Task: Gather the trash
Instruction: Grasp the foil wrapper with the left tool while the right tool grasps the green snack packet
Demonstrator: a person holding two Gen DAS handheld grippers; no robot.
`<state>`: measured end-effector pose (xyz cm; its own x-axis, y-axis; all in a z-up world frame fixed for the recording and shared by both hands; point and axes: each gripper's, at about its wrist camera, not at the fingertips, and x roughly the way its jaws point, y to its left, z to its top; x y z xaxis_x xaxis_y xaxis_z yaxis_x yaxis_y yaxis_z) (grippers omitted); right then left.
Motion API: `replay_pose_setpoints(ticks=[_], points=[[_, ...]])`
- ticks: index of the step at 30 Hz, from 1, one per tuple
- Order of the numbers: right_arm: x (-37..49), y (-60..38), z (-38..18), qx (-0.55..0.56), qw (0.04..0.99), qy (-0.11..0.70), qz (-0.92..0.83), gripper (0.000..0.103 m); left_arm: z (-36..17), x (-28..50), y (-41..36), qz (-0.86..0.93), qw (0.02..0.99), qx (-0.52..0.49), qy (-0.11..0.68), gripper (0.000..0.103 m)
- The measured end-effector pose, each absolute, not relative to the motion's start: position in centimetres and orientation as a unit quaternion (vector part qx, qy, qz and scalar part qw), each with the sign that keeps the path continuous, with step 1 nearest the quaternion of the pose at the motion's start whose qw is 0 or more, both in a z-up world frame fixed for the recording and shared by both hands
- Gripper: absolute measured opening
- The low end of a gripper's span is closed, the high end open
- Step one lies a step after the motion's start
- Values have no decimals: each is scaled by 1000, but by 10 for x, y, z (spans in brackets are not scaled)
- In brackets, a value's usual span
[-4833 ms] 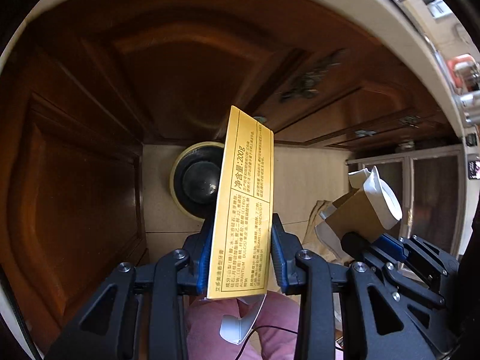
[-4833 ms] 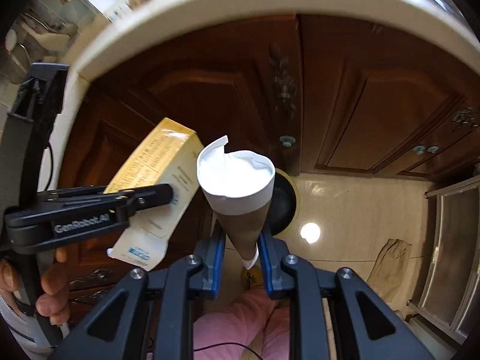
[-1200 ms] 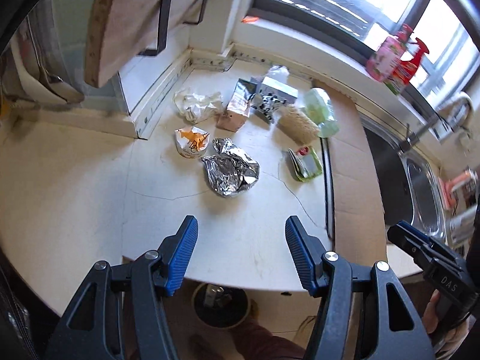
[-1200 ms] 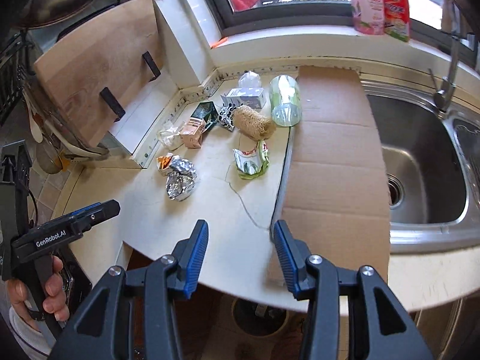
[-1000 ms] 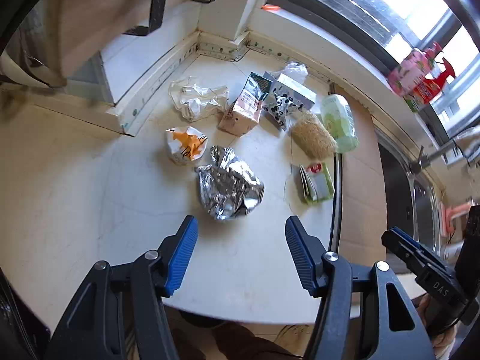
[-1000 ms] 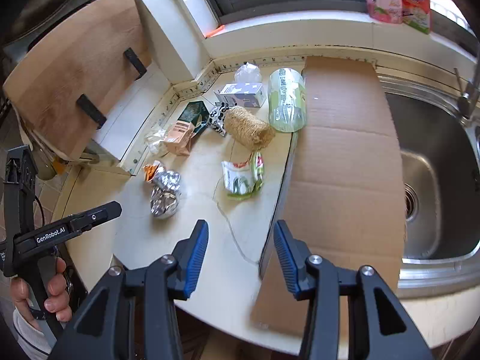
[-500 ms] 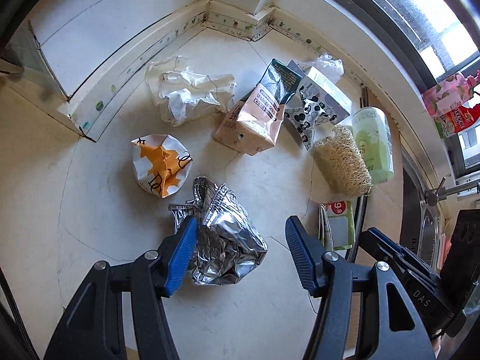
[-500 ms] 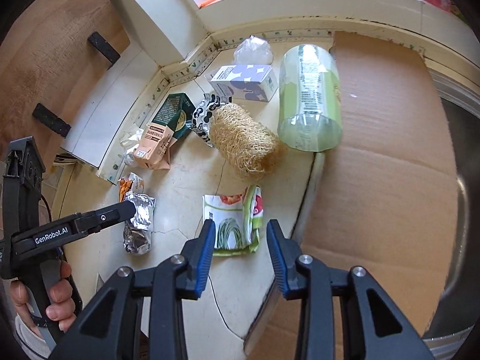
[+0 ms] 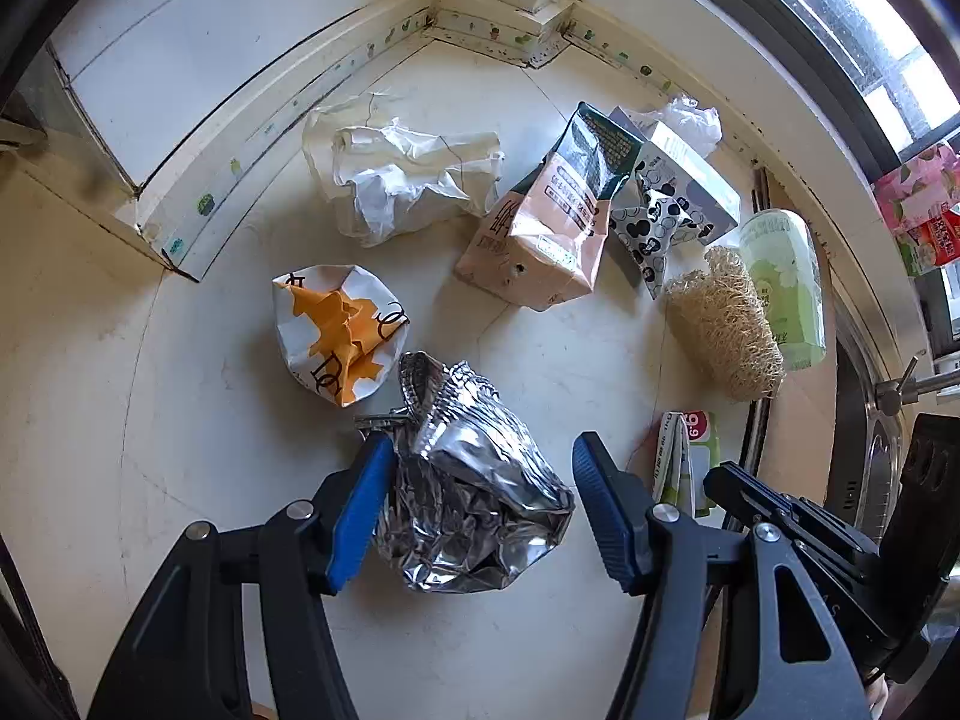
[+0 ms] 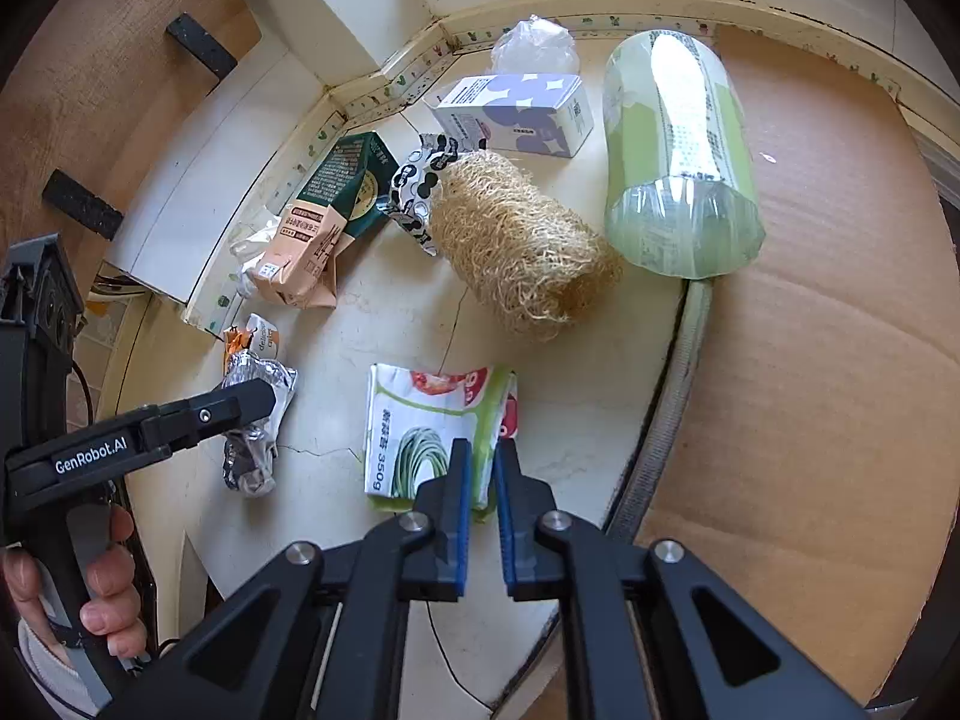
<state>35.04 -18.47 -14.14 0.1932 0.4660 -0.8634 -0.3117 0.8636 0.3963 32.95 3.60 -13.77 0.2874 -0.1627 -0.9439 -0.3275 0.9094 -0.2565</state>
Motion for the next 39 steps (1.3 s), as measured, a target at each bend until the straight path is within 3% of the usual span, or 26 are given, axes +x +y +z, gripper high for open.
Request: replay_pose_setpoints(ticks=[23, 39], points=[[343, -181, -146, 63, 775, 577, 250, 6, -157, 312, 39, 65, 771, -178, 608, 64], [276, -182, -108, 63, 801, 546, 238, 1, -107, 255, 12, 12, 807, -141, 573, 63]])
